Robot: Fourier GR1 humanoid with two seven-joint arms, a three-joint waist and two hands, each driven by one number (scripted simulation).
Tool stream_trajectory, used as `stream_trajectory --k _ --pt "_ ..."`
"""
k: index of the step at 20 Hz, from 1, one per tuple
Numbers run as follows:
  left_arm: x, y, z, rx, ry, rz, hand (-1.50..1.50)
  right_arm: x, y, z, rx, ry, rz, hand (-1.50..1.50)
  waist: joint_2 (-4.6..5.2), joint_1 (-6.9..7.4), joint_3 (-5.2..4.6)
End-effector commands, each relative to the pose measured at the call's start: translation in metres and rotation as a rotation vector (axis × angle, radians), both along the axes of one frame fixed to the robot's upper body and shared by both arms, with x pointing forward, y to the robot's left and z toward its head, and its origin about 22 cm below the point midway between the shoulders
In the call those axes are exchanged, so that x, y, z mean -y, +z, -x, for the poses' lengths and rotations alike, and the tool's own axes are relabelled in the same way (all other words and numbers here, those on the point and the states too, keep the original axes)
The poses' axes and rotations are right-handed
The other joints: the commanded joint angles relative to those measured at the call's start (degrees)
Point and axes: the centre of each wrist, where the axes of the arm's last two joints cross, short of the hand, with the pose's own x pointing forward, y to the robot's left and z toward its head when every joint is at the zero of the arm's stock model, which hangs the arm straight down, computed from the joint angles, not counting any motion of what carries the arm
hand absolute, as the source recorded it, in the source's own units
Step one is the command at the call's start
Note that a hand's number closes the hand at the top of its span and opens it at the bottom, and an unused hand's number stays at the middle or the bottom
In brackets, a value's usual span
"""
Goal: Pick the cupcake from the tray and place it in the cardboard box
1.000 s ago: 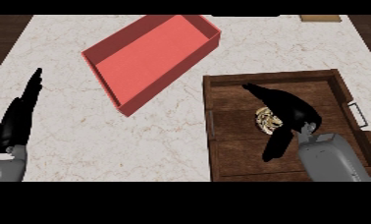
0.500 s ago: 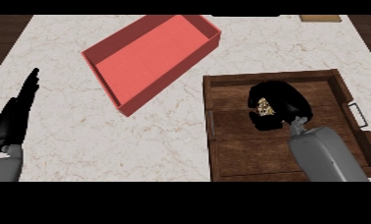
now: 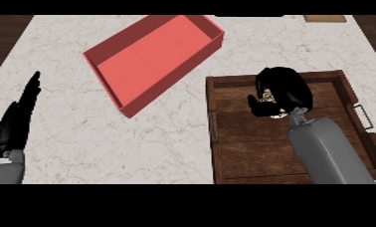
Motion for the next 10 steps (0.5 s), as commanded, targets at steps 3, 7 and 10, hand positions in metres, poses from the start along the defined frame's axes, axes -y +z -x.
stream_trajectory --k 3,7,10 --pt "0.013 0.009 -0.010 0.010 -0.006 0.002 0.00 -0.028 0.021 -0.002 0.163 -0.083 0.074 1.50 -0.08 -0.34 -0.01" --pt "0.004 -0.003 0.003 -0.016 -0.010 0.006 0.00 -0.007 0.069 -0.011 0.326 -0.058 0.025 1.50 -0.12 -0.32 -0.01" --pt "0.002 0.004 -0.007 -0.012 -0.001 0.023 0.00 -0.031 0.095 -0.015 0.482 0.023 0.003 1.50 0.00 -0.01 -0.01"
